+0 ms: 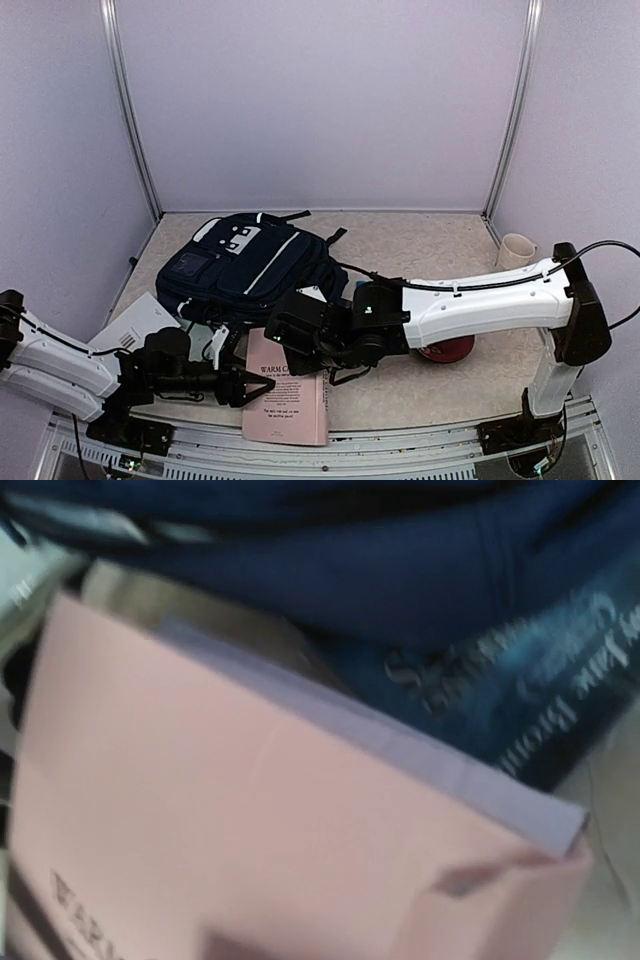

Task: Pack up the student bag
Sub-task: Turn over the book at the corner of the board.

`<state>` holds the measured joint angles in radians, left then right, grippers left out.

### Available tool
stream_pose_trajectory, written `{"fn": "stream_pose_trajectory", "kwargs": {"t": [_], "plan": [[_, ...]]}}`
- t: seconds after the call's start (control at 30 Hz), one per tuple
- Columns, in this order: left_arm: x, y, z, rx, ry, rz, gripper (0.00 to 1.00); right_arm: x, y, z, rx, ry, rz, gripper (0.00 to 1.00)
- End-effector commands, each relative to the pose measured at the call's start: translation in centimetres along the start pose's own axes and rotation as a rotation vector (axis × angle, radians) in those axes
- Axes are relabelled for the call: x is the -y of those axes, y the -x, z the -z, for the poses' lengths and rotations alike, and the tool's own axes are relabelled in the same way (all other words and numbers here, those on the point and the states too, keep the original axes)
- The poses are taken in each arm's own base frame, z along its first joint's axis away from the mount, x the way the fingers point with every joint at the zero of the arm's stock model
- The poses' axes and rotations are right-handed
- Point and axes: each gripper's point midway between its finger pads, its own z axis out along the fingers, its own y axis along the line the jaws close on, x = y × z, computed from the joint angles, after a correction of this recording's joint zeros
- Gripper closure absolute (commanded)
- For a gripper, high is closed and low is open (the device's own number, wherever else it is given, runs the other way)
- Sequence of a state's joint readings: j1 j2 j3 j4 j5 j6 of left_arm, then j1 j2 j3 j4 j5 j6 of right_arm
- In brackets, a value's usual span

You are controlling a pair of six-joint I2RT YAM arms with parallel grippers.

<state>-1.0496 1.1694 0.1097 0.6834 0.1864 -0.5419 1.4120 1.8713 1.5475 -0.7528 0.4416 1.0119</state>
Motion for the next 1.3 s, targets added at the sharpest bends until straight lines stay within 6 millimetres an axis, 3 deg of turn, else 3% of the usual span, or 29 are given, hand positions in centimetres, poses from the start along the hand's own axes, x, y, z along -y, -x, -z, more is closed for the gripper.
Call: {"fn": "stream_pose_trajectory", "kwargs": {"t": [0.0,0.1,0.2,0.47,0.63,0.7,0.83,0.93,1.03,1.07,1.1,1.17,1.27], "plan": [[12.1,8.0,2.7,0.267,-0.482,-0.215,0.25,-14.7,6.3,7.4,0.203,0.654,-0.129,0.35],[10.7,9.4,2.5,0.301,-0.444,-0.171,0.24,-15.2,6.6,8.4,0.212,0.677,-0.091,0.35],[9.2,10.3,1.4,0.296,-0.412,-0.135,0.24,-14.1,5.9,7.7,0.197,0.637,-0.091,0.34],[5.5,9.0,-0.9,0.267,-0.393,0.056,0.24,-10.0,2.1,5.2,0.09,0.53,-0.139,0.35],[4.7,8.4,-1.8,0.239,-0.368,0.081,0.25,-7.7,0.5,3.9,0.048,0.426,-0.116,0.33],[4.8,8.6,-1.9,0.243,-0.363,0.063,0.25,-6.9,0.6,4.2,0.051,0.392,-0.112,0.32],[4.2,8.0,-3.1,0.191,-0.296,0.022,0.25,-6.0,2.1,6.7,0.075,0.354,-0.157,0.32],[3.9,7.8,-3.2,0.169,-0.274,0.023,0.25,-1.9,0.5,6.7,-0.009,0.152,-0.258,0.29],[4.7,6.3,-4.2,0.06,-0.238,-0.05,0.26,3.4,-2.8,7.2,-0.106,-0.034,-0.364,0.24],[5.1,5.6,-4.5,0.029,-0.214,-0.09,0.24,4.9,-4.1,7.2,-0.124,-0.041,-0.406,0.24],[5.5,5.0,-4.7,0.004,-0.191,-0.123,0.22,4.7,-4.0,8.0,-0.123,0.026,-0.467,0.23],[6.1,4.4,-5.0,-0.025,-0.195,-0.134,0.17,7.6,-7.2,6.9,-0.152,0.05,-0.545,0.22],[5.3,3.4,-6.2,-0.077,-0.189,-0.095,0.14,11.2,-9.7,7.1,-0.144,0.088,-0.69,0.18]]}}
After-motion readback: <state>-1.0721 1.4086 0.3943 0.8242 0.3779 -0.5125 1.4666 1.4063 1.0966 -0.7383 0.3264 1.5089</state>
